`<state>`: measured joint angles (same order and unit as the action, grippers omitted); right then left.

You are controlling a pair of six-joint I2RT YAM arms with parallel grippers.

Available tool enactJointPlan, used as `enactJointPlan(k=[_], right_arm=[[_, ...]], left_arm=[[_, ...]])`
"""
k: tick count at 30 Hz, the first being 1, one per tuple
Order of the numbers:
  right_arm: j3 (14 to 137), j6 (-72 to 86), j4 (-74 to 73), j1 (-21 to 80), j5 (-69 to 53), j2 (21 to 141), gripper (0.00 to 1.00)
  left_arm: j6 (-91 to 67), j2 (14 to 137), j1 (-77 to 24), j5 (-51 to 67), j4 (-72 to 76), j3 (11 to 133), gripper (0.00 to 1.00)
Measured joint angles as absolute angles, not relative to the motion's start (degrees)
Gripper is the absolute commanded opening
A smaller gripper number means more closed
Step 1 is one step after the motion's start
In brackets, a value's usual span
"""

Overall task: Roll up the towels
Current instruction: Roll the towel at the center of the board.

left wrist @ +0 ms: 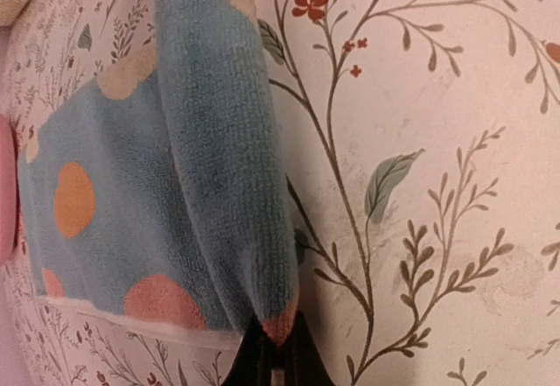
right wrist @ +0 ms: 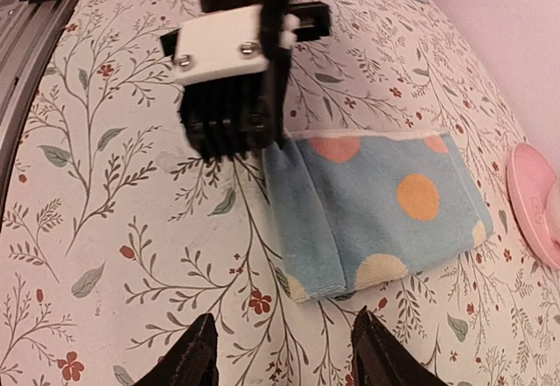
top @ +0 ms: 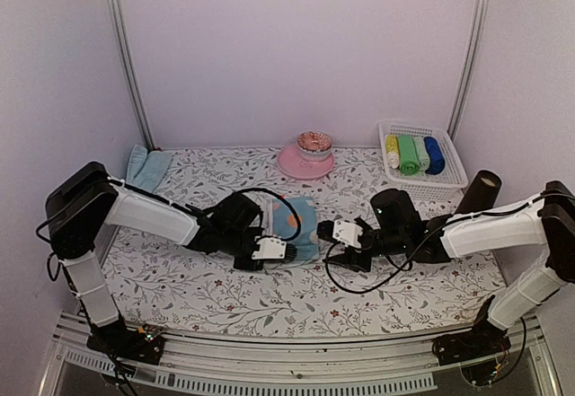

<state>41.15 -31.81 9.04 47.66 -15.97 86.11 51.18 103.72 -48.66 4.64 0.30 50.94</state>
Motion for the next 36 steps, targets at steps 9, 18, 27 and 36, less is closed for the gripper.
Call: enactJointPlan(k=[9, 18, 27, 36], right_arm=[[39.3, -42.6, 17.7, 53.3, -11.6, 91.3, 0.5], [43.8, -47.4, 21.1, 56.0, -2.4, 103.1, 0.47], [46.0, -48.8, 23.4, 56.3, 2.4, 106.6, 0.35], [48.2, -48.5, 21.9, 56.6, 3.9, 108.4, 0.05]], left_arm=[[47.9, 106.2, -44.2, 14.5, -11.6, 58.4, 0.0], [46.7, 108.7, -41.8, 20.7, -18.7, 62.9, 0.0], [46.4, 109.3, -41.4, 23.2, -20.8, 63.9, 0.0], [46.3, 109.6, -40.8, 24.9, -22.2, 64.5, 0.0]])
